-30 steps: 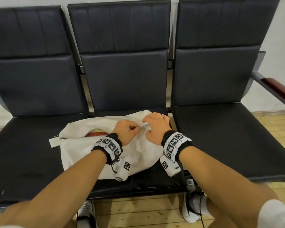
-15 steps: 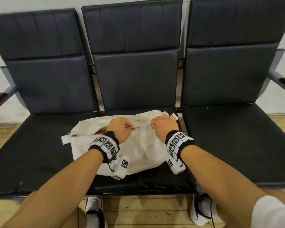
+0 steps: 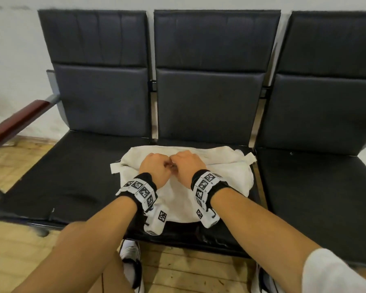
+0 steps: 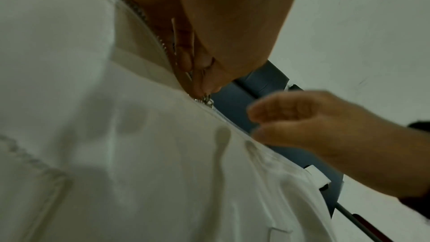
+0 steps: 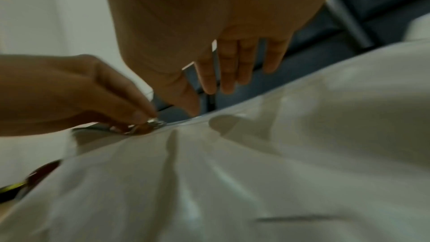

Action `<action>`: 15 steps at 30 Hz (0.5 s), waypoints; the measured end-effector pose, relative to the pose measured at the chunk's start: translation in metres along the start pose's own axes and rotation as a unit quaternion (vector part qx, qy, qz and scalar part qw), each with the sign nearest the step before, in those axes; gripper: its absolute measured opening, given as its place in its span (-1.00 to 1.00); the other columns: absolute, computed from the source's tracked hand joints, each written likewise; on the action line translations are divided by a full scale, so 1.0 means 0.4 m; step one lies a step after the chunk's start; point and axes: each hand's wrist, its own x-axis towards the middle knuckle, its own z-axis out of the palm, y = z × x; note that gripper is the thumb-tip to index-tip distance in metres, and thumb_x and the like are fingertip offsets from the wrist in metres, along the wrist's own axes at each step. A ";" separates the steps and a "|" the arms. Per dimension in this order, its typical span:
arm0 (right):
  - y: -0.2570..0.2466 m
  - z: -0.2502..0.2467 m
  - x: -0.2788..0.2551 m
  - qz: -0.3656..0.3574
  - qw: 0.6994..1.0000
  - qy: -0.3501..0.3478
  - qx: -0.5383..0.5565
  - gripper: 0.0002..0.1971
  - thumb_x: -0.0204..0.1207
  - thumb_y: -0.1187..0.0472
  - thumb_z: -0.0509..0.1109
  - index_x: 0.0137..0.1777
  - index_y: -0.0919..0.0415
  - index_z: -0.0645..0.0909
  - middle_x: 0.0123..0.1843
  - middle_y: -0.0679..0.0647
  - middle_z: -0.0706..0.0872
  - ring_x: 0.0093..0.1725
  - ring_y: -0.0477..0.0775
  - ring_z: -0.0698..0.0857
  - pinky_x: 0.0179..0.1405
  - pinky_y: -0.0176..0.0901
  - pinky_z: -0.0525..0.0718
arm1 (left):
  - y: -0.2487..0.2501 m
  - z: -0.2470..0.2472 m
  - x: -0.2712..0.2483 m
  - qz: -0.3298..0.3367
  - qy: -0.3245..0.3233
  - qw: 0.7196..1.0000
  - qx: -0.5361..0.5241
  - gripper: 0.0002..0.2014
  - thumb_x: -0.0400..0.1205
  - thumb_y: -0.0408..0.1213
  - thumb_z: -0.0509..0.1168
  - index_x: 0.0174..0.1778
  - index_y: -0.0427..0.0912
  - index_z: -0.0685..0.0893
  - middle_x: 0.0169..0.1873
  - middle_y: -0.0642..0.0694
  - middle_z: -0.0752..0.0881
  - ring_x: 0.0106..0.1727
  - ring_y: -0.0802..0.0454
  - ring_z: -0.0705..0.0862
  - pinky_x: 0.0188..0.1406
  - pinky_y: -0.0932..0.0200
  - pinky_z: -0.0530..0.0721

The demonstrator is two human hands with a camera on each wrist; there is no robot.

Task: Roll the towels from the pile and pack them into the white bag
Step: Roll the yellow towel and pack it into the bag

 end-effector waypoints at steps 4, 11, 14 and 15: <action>-0.013 0.021 0.023 0.003 0.998 -0.037 -0.042 -0.76 0.69 0.19 0.19 0.24 0.03 0.64 0.11 0.07 0.64 0.17 0.15 0.58 0.06 -0.05 0.47 | -0.070 -0.022 -0.020 -0.022 0.014 1.000 -0.012 -0.77 0.61 -0.33 0.27 -0.11 -0.12 0.86 -0.15 -0.02 0.83 -0.02 -0.12 0.68 0.16 -0.04 0.65; -0.017 0.009 0.044 0.076 0.990 -0.090 -0.079 -0.69 0.55 0.22 0.26 0.30 0.12 0.50 0.22 0.11 0.61 0.23 0.21 0.58 0.20 0.04 0.52 | -0.209 -0.101 -0.047 -0.120 0.087 0.989 -0.002 -0.78 0.56 -0.33 0.28 -0.06 -0.07 0.83 -0.11 -0.16 0.75 0.18 -0.16 0.57 0.16 -0.01 0.60; -0.042 -0.004 0.060 0.107 0.985 -0.108 -0.086 -0.66 0.55 0.14 0.29 0.31 0.12 0.49 0.23 0.10 0.63 0.21 0.20 0.60 0.20 0.04 0.56 | -0.288 -0.145 -0.066 -0.166 0.090 0.982 0.002 -0.81 0.55 -0.36 0.28 -0.22 -0.13 0.81 -0.21 -0.10 0.77 0.07 -0.20 0.63 0.00 -0.01 0.65; -0.054 -0.005 0.068 0.113 0.983 -0.114 -0.087 -0.65 0.54 0.12 0.30 0.32 0.11 0.50 0.23 0.10 0.63 0.21 0.19 0.61 0.20 0.04 0.58 | -0.304 -0.154 -0.073 -0.175 0.088 0.981 0.004 -0.81 0.55 -0.34 0.28 -0.27 -0.10 0.80 -0.26 -0.08 0.77 0.01 -0.21 0.65 -0.06 -0.02 0.67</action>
